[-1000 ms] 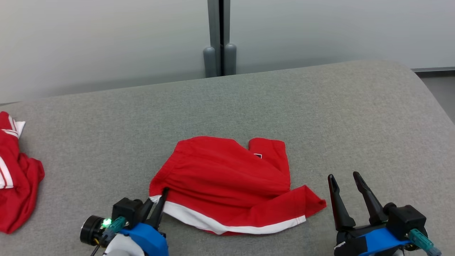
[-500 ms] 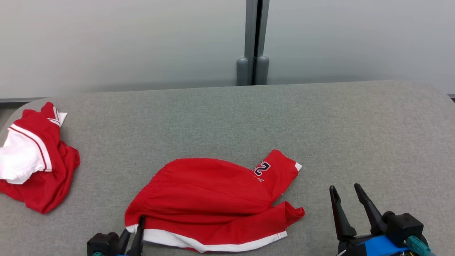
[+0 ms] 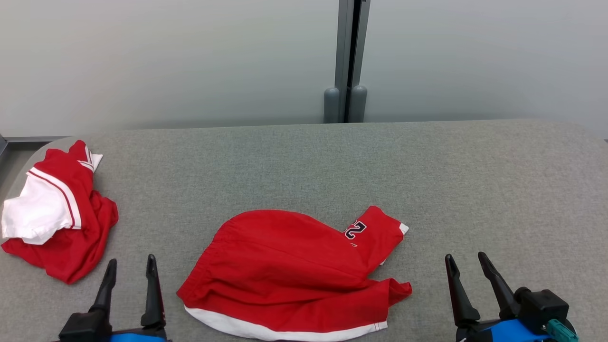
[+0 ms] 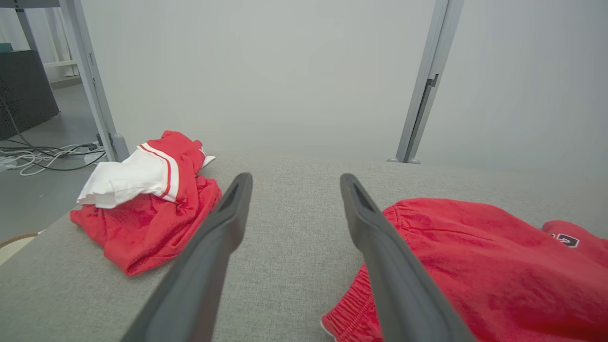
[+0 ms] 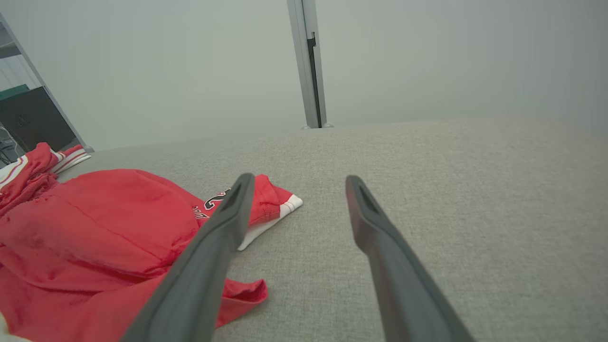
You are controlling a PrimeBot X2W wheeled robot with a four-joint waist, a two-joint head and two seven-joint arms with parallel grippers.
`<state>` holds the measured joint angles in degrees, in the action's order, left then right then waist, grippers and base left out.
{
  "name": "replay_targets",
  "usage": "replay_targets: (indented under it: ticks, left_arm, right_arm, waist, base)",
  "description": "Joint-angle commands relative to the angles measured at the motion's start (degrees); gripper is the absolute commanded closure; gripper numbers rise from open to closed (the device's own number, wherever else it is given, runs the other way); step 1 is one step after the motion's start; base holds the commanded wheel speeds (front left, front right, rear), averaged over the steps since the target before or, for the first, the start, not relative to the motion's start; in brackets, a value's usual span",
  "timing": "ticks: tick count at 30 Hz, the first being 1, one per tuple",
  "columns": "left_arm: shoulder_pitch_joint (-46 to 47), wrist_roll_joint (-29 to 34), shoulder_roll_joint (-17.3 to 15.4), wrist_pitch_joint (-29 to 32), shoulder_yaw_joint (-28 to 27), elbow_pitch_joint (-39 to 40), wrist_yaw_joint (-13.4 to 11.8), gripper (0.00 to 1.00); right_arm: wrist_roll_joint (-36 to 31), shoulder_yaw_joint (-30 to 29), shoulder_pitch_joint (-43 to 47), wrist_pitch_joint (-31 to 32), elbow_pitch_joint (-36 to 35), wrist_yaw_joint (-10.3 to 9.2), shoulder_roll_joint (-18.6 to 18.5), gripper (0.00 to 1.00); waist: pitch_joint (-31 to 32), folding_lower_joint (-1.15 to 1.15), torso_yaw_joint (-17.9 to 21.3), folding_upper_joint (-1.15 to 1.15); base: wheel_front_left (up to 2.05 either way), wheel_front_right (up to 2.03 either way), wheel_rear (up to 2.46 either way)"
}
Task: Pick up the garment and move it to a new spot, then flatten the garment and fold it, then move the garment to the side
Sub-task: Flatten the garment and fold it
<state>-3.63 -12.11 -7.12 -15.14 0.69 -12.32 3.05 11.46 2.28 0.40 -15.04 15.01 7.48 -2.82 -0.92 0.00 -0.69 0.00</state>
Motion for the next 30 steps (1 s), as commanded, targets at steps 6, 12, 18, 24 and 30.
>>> replay_targets:
  ticks: [6,12,18,24,30]
  left_arm:
    - [-3.07,5.35,1.72,-0.01,-5.25,2.10,1.07,0.00]
    - [-3.98,7.82,2.93,-0.01,-6.05,2.29,1.39,0.00]
    - [-2.29,8.43,3.28,-0.01,-6.92,1.49,2.15,0.00]
    - [-0.98,8.93,3.62,-0.01,-6.66,1.18,2.87,0.00]
    - [-1.13,8.60,3.99,-0.01,-6.77,1.66,3.00,0.00]
  right_arm:
    - [-0.39,-0.48,1.21,-0.21,2.35,0.03,-0.15,0.00]
    - [-1.80,1.32,-2.39,-0.21,5.66,0.03,-0.12,0.00]
    - [-4.11,6.28,-12.35,0.68,12.56,0.03,-0.14,0.00]
    - [-3.99,10.95,-19.48,6.81,22.02,0.03,-1.02,0.00]
    - [-1.95,16.19,-19.84,11.13,28.22,0.03,-2.29,0.00]
  waist:
    - [0.01,0.00,-0.21,0.00]
    - [-0.12,0.00,0.09,0.00]
    - [-0.86,0.00,0.67,0.00]
    - [-1.37,0.00,0.12,0.00]
    - [-1.92,0.00,-0.11,0.00]
  base:
    - [0.00,0.00,0.00]
    - [0.00,0.00,0.00]
    - [0.00,0.00,0.00]
    - [0.00,0.00,0.00]
    - [0.00,0.00,0.00]
